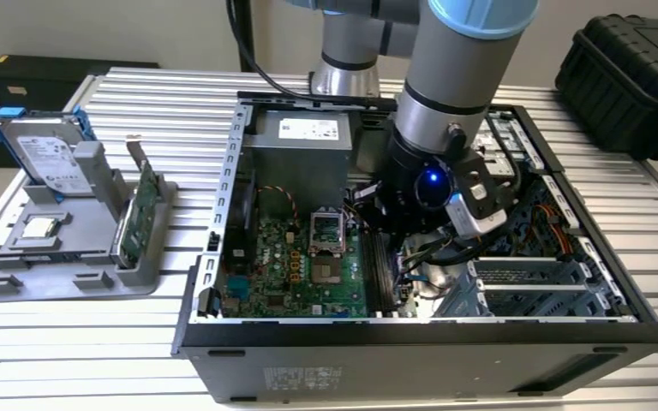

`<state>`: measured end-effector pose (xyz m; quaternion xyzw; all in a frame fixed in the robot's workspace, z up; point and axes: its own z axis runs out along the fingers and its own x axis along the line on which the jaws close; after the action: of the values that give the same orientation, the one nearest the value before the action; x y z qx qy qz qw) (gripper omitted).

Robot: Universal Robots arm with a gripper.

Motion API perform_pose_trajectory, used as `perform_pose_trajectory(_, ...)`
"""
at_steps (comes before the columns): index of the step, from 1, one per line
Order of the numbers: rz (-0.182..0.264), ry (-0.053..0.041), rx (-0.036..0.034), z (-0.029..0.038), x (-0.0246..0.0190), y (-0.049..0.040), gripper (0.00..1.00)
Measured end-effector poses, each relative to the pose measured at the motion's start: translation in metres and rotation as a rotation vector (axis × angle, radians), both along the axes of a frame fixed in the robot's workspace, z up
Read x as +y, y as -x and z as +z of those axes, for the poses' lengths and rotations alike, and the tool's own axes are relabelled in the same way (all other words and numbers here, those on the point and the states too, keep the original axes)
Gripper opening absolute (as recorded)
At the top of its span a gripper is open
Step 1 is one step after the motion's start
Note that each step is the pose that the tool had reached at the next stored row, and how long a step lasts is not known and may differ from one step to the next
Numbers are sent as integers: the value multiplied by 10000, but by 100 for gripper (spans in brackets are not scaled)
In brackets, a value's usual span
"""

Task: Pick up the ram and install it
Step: 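Insert the ram into the slot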

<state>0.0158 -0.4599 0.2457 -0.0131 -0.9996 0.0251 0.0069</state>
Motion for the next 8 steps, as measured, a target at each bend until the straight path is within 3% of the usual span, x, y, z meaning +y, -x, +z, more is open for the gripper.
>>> perform_pose_trajectory(4, -1, 3, 0, -62, 0, -21, 0)
perform_pose_trajectory(8, -1, 13, 0, -82, -2, -49, 0)
